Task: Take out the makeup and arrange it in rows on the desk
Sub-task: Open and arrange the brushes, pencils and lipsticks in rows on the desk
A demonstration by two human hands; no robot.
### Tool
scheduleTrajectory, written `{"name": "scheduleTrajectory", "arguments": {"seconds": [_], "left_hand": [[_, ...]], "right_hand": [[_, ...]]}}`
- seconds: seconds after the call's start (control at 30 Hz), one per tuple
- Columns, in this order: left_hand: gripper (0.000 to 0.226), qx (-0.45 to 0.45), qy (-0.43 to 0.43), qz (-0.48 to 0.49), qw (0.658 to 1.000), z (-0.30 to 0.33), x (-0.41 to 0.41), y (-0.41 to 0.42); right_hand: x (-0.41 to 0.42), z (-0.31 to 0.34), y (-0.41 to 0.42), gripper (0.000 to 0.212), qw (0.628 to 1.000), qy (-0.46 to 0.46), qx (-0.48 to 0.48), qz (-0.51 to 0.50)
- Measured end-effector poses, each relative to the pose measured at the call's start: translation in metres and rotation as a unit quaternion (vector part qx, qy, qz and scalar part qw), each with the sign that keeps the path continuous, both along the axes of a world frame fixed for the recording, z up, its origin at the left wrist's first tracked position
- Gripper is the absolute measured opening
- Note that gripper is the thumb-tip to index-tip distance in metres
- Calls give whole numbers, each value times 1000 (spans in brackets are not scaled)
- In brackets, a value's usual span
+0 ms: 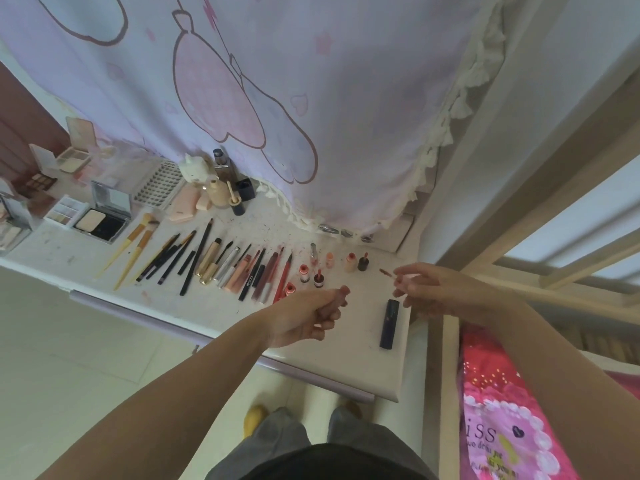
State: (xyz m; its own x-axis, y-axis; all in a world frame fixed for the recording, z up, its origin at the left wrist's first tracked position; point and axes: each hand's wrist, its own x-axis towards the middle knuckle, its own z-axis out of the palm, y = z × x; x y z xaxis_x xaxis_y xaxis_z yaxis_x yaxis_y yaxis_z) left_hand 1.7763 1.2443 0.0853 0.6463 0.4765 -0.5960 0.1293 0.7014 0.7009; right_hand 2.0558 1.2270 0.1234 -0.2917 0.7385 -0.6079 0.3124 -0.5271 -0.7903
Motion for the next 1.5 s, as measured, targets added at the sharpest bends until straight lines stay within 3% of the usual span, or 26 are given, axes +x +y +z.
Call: {"name": "scheduleTrajectory", "arguments": {"seconds": [0.1, 0.2, 0.37, 0.6, 0.7, 0.83, 0.97, 1.1, 1.17, 1.27, 1.37, 1.5], "left_hand": [[26, 64, 50, 38, 996, -10, 20, -5], [23, 142, 146, 93, 975, -18, 39, -7], [25, 352, 330, 146, 864, -32, 65, -7], [13, 385, 370, 161, 830, -50, 86, -6], [15, 384, 372, 166, 828, -56, 89, -6], [34, 381, 369, 167, 831, -60, 88, -9], [35, 350, 372, 162, 844, -63, 74, -31], [22, 369, 393, 58, 841, -67, 78, -55], [29, 413, 407, -40, 814, -69, 89, -54], [36, 435, 418, -115, 789, -66, 95, -48], [32, 423, 385, -128, 810, -58, 82, -43], [26, 445, 275, -148, 840, -34, 53, -36]], "right_hand": [[-18, -20, -1, 31, 998, 26, 29, -41], [-39, -41, -1, 23, 992, -60, 95, -56], [-57, -73, 9, 18, 943, -224, 234, -73], [-68, -104, 28, 25, 897, -347, 275, 2], [-68, -109, 27, 28, 898, -351, 266, 5], [-61, -103, 27, 40, 923, -304, 235, -12], [-34, -94, 20, 30, 909, -375, 183, 2], [-37, -89, 6, 37, 884, -451, 101, 77], [-50, -87, 2, 32, 875, -463, 108, 87], [-67, -83, -3, 20, 896, -428, 100, 62], [-71, -70, -6, 21, 942, -330, 66, 6], [-63, -38, -7, 33, 985, -170, -5, 7]]}}
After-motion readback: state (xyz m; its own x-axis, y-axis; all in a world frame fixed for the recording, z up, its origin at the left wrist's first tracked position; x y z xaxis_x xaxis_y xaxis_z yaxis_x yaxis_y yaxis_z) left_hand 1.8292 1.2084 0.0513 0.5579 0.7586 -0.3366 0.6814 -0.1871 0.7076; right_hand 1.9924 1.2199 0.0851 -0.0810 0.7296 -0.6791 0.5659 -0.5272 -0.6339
